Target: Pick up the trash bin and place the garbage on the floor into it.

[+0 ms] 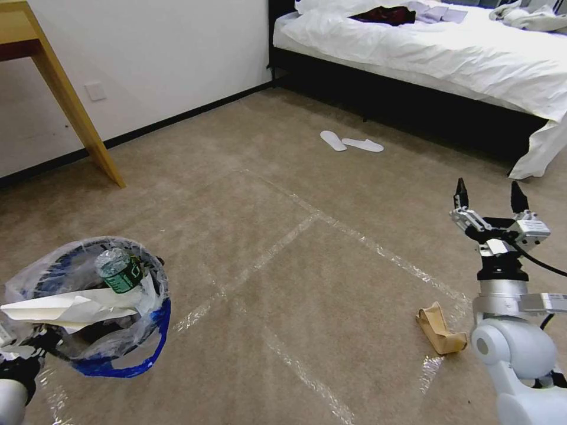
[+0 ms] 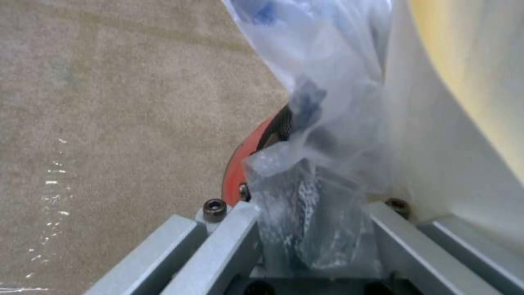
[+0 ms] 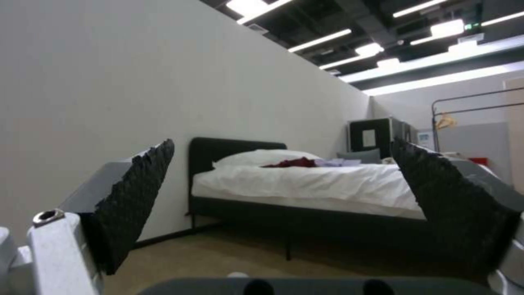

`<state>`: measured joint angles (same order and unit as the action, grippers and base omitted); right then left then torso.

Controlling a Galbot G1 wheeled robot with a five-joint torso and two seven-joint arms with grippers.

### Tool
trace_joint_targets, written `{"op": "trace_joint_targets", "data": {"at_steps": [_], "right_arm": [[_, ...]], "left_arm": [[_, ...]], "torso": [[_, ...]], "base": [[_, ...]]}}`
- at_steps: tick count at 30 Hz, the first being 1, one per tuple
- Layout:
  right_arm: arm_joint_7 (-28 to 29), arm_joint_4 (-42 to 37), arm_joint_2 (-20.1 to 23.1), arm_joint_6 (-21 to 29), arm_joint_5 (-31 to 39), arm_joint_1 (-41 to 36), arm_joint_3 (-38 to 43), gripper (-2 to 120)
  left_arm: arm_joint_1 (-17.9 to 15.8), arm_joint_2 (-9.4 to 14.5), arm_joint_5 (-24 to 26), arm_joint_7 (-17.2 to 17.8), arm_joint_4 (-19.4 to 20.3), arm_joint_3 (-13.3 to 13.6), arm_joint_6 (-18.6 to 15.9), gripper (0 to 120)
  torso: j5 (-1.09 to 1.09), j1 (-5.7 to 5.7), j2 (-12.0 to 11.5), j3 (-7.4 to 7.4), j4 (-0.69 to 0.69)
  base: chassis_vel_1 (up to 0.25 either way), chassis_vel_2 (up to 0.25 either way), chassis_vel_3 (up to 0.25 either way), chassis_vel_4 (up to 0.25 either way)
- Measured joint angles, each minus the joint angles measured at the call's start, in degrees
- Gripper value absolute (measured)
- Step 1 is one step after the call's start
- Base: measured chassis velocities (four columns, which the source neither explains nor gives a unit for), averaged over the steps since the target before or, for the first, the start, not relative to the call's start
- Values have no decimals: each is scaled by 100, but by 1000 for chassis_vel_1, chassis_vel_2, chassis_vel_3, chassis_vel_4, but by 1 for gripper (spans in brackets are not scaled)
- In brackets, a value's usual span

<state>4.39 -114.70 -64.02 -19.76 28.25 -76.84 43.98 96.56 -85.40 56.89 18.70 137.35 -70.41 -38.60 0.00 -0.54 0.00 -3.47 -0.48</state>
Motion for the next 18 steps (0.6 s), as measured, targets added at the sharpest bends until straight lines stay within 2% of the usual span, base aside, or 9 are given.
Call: {"op": "trace_joint_targets", "data": {"at_steps": [2, 8, 10, 11, 13, 14, 16, 17, 18], "right_arm": [[45, 13, 23, 36, 16, 8, 8, 100], [854, 74, 106, 791, 200, 74, -31, 100], [1717, 109, 247, 1728, 565, 55, -101, 100], [1717, 109, 247, 1728, 565, 55, -101, 100], [2450, 277, 323, 2613, 805, 101, -172, 100], [2450, 277, 323, 2613, 805, 101, -172, 100], [3035, 391, 412, 3559, 1304, 126, -191, 100], [3035, 391, 412, 3559, 1304, 126, -191, 100], [3261, 423, 456, 3905, 1595, 108, -206, 100]], "left_arm": [[3, -2, -5, -4, -9, 0, 3, 0], [41, -10, -86, -47, -51, 6, 24, 0], [39, -18, -95, -49, -60, 35, 27, 0], [39, -18, -95, -49, -60, 35, 27, 0], [31, -21, -121, -53, -94, 66, 28, 0], [31, -21, -121, -53, -94, 66, 28, 0], [3, -14, -149, -56, -160, 91, 32, 0], [3, -14, -149, -56, -160, 91, 32, 0], [-14, -4, -169, -67, -202, 99, 36, 0]], "torso": [[0, 0, 0, 0, 0], [0, 0, 0, 0, 1], [-2, 0, 0, 0, 1], [-2, 0, 0, 0, 1], [2, 0, 0, 0, 0], [2, 0, 0, 0, 0], [0, 0, 0, 0, 1], [0, 0, 0, 0, 1], [-1, 0, 0, 0, 1]], "base": [[0, 0, 0, 0], [0, 0, 0, 0], [0, 0, 0, 0], [0, 0, 0, 0], [0, 0, 0, 0], [0, 0, 0, 0], [0, 0, 0, 0], [0, 0, 0, 0], [0, 0, 0, 0]]}}
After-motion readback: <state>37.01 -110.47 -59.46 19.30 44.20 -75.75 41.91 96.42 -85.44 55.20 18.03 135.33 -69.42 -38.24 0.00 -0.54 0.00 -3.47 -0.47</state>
